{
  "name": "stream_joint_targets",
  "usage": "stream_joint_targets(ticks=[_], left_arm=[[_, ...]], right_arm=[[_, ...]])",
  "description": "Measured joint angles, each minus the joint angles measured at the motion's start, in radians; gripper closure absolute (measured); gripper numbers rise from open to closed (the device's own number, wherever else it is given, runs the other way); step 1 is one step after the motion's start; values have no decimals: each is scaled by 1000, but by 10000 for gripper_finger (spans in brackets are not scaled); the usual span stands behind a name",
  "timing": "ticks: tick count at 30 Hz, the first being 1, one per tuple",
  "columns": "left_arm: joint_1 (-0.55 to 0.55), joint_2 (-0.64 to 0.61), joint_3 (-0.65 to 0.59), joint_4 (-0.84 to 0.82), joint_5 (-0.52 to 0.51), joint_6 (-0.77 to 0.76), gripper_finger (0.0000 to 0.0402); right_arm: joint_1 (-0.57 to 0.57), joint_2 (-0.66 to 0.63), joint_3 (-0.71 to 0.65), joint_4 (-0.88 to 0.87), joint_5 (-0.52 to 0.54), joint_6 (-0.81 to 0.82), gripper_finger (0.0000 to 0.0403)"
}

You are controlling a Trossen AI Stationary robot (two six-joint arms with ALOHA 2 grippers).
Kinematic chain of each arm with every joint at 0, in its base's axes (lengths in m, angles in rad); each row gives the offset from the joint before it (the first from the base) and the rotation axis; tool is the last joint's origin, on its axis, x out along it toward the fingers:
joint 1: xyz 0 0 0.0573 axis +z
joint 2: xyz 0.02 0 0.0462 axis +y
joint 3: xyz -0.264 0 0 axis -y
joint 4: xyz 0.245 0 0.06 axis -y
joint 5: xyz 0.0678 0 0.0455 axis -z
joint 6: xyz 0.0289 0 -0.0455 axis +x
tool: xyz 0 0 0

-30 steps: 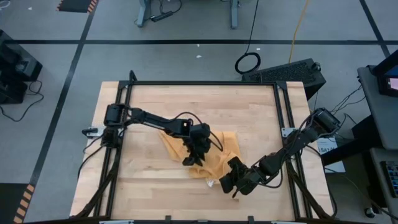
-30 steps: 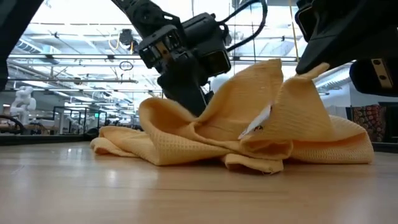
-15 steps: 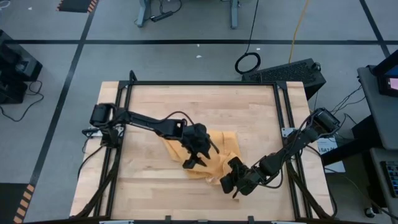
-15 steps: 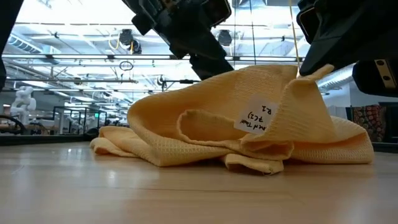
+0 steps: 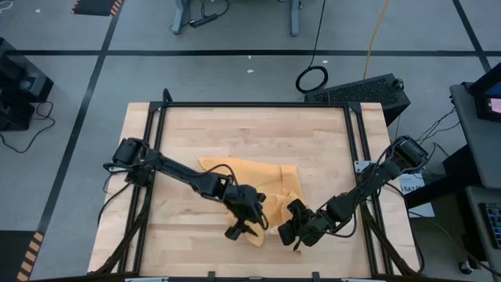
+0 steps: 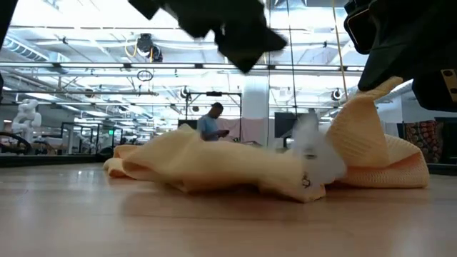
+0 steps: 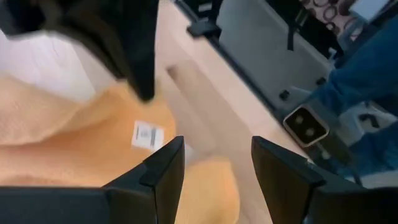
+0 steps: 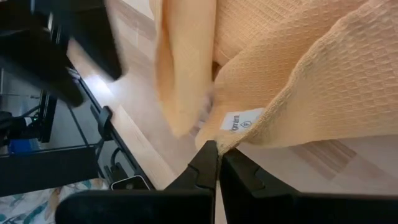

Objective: Roll towel
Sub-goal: Roll the yellow towel

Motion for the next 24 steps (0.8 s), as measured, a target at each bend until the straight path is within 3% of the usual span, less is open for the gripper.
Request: stream_joint_targets(ticks=[8,13,24], left_arm=[[-90,23,-4,-51,-164,40,210],[-88,54,-4,-141,-144,57,210],[-114,134,-4,-161,-119,293,212]], right_arm=[[-2,0,0,-8,2,2,401],[-2,0,0,-18,4,2,401],[-2,0,0,-20,9,10,401]])
